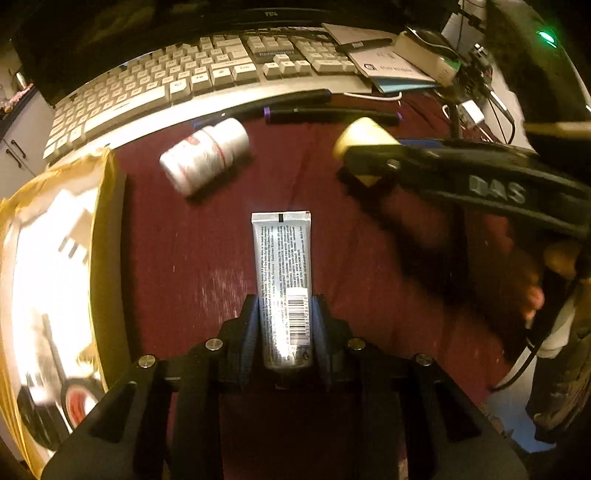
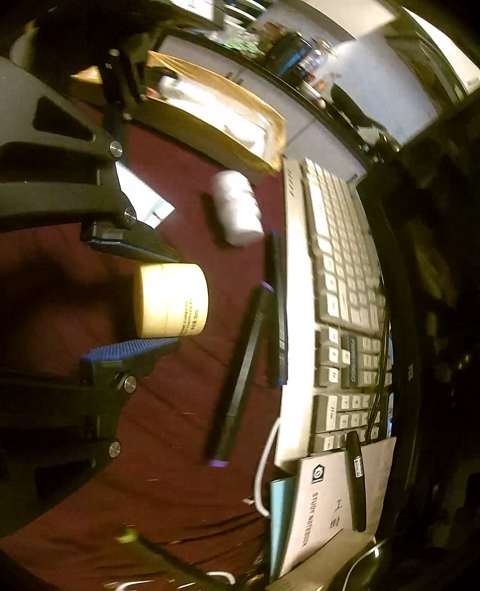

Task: Organize rigid objects
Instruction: 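Grasp the white tube with the left tool while right tool grasps the yellow container, then lift the white tube and yellow container off the desk with both tools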

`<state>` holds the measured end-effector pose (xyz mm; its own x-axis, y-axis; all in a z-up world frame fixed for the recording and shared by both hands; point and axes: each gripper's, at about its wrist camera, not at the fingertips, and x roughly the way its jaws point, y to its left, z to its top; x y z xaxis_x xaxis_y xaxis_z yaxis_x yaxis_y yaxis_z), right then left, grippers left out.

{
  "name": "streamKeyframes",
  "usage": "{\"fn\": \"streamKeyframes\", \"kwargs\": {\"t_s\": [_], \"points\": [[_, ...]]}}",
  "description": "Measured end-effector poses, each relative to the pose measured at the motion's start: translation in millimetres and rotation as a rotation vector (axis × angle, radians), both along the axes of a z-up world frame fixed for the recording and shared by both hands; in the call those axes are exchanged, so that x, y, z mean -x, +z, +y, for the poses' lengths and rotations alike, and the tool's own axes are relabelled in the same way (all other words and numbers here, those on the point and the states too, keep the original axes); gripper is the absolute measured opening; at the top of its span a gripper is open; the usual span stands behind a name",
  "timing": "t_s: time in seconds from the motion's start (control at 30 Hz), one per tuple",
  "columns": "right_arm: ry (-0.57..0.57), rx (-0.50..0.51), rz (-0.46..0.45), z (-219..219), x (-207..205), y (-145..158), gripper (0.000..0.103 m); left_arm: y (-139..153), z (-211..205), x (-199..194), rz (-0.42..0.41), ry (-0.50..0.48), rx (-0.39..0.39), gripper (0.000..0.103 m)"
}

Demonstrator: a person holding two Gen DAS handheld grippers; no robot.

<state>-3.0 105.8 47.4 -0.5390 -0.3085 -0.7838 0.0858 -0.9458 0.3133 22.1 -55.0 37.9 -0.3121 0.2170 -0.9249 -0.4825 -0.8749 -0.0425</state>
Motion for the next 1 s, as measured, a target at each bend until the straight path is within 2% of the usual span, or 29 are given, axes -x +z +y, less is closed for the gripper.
{"fn": "streamKeyframes", "kwargs": {"t_s": [0.13,0.23,0.37,0.47,0.7,0.87,1.0], "points": [[-0.004,-0.005,0.006,1,-20,-1,0.035,1,12,6,-0.001,0.028,-0.017,0.026],[-0.018,-0.056,0.0,-2,-20,-3,0.035,-2,23,10,0.011,0.023,0.013,0.026],[-0.021,-0.075,0.001,-5,-21,-7,0.035,-3,26,6,0.037,0.011,0.036,0.026],[-0.016,-0.115,0.015,-10,-23,-6,0.035,-3,24,4,0.049,0.016,0.024,0.026],[-0.018,-0.182,0.063,-19,-29,-6,0.035,-3,13,4,0.034,0.06,-0.059,0.026],[-0.057,-0.174,0.09,-20,-36,-4,0.035,-4,15,1,0.052,0.065,-0.059,0.026],[-0.075,-0.158,0.131,-18,-48,5,0.035,-2,11,-5,0.054,0.072,-0.094,0.026]]}}
